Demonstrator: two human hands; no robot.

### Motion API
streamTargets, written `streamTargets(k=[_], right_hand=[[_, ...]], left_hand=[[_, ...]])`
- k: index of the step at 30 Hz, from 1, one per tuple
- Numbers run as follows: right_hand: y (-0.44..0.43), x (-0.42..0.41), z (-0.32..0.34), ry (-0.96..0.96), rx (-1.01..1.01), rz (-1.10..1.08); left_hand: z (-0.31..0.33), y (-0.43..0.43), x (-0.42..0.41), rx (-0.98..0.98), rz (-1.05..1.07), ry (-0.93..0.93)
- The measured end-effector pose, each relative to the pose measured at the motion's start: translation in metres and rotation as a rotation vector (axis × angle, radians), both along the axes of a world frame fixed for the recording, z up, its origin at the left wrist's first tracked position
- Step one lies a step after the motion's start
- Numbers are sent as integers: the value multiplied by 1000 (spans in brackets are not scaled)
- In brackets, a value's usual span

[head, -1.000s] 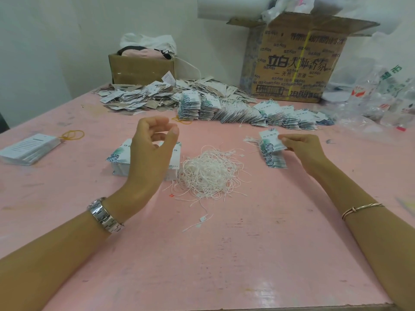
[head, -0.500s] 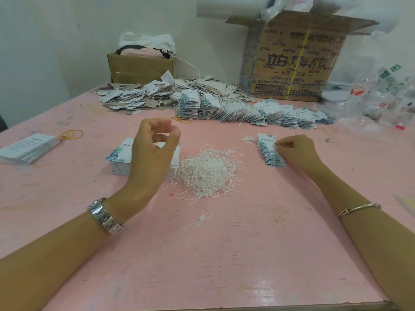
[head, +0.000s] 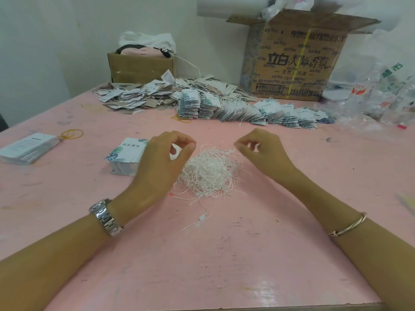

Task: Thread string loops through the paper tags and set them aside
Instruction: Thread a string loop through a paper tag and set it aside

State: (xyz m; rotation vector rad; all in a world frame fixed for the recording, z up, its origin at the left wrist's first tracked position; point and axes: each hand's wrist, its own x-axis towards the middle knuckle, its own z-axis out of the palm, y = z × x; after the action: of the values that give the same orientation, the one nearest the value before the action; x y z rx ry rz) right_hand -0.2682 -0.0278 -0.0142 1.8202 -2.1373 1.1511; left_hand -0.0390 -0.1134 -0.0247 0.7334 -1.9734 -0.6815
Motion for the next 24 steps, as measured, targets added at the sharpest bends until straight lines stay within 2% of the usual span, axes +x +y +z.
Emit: streamTargets(k=[4, 11, 17, 24], right_hand=[[-1, 39, -2, 2, 23, 146], [-3, 44, -11, -17, 124, 36], [-1, 43, -8, -170, 109, 130], [-1, 41, -4, -228, 139, 145]], left_hand=[[0, 5, 1, -89, -6, -103], [-1, 5, 0, -155, 15, -127], [-2, 5, -1, -169, 11, -138], [-1, 7, -1, -164, 1, -159]])
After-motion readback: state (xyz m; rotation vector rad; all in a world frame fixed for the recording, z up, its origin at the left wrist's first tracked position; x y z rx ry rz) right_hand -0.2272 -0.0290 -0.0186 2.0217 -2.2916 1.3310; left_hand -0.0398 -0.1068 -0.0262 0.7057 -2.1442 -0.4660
